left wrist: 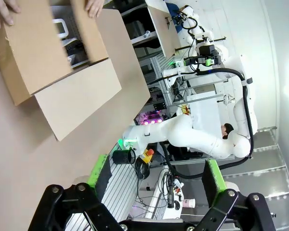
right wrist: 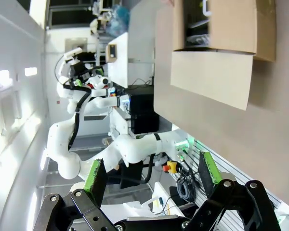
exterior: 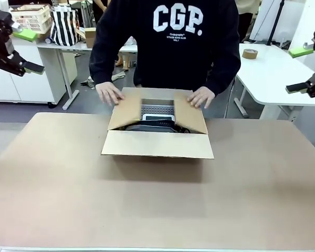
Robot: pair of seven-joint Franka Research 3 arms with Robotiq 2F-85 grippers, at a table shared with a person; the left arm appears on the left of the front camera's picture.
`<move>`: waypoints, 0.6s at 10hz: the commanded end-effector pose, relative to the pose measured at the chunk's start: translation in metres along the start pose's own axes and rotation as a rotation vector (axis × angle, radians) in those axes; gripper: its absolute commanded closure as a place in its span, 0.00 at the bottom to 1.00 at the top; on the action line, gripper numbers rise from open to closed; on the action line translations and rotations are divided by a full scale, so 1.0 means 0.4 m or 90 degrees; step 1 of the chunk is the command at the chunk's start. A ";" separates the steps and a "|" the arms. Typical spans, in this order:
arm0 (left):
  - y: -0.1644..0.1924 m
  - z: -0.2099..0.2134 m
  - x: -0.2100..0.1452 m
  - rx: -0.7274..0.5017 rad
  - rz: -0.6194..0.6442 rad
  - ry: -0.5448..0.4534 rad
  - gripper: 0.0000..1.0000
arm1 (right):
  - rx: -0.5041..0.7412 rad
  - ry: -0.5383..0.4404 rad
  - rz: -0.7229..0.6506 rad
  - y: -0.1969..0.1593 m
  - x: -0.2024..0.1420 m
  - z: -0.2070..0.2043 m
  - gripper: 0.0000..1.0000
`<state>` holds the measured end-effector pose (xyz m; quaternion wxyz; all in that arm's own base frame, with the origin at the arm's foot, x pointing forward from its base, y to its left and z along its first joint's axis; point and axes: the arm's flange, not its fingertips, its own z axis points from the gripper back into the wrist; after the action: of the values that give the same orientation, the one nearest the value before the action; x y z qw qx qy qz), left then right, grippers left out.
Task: Pack the gift set into the box.
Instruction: Press and hold the closed box until the human finishes sealing it.
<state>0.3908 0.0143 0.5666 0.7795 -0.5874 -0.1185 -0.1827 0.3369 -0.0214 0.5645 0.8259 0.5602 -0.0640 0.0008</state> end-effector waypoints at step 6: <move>-0.003 0.001 -0.005 0.008 -0.008 0.005 0.00 | 0.016 -0.009 0.019 0.002 0.003 -0.005 0.00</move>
<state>0.3908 0.0142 0.5666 0.7795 -0.5874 -0.1185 -0.1827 0.3369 -0.0214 0.5645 0.8258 0.5602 -0.0643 0.0011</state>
